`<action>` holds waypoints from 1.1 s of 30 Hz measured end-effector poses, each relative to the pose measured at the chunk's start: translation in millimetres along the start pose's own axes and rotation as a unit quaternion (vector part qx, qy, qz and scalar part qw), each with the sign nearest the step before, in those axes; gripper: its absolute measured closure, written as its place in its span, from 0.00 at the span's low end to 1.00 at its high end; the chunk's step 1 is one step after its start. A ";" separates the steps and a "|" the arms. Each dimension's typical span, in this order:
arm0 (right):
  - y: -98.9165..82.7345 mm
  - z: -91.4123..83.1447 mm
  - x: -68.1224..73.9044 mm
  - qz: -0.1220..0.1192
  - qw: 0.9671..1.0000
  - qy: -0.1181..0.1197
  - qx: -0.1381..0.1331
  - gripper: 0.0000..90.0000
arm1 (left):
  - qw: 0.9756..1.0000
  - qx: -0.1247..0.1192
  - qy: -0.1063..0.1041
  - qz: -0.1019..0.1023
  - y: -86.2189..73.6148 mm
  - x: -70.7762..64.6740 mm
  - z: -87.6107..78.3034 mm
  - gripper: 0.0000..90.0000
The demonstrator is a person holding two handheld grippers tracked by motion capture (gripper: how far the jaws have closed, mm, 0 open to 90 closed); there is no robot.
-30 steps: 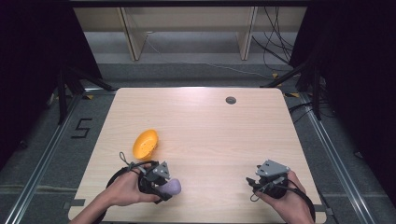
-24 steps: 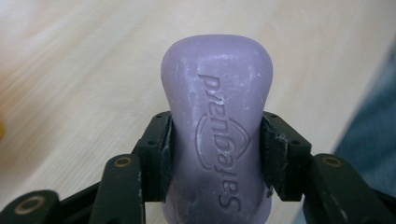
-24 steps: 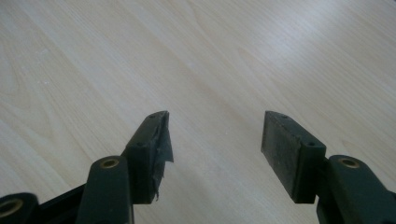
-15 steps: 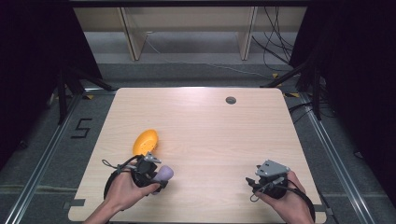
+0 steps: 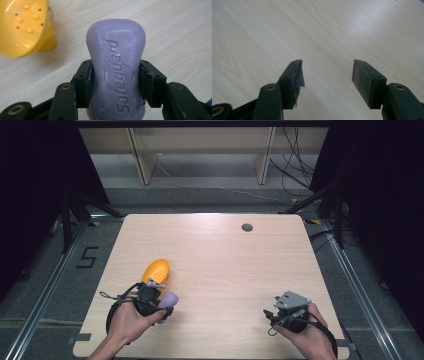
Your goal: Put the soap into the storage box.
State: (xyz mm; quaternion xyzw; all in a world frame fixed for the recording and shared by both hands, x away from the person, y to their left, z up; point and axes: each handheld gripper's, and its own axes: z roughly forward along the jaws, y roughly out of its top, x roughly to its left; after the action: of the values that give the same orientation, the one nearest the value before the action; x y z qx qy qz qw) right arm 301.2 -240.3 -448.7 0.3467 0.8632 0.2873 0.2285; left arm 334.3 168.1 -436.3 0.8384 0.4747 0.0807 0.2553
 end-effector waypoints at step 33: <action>0.0 0.1 0.1 0.001 1.000 0.002 -0.001 0.46 | 0.997 -0.024 0.040 -0.055 12.8 32.2 -14.3 0.54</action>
State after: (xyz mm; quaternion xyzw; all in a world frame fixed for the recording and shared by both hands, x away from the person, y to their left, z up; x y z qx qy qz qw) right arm 301.2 -240.2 -448.8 0.3463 0.8630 0.2894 0.2270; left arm 355.8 194.8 -421.1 0.8010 0.5276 0.1111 0.2604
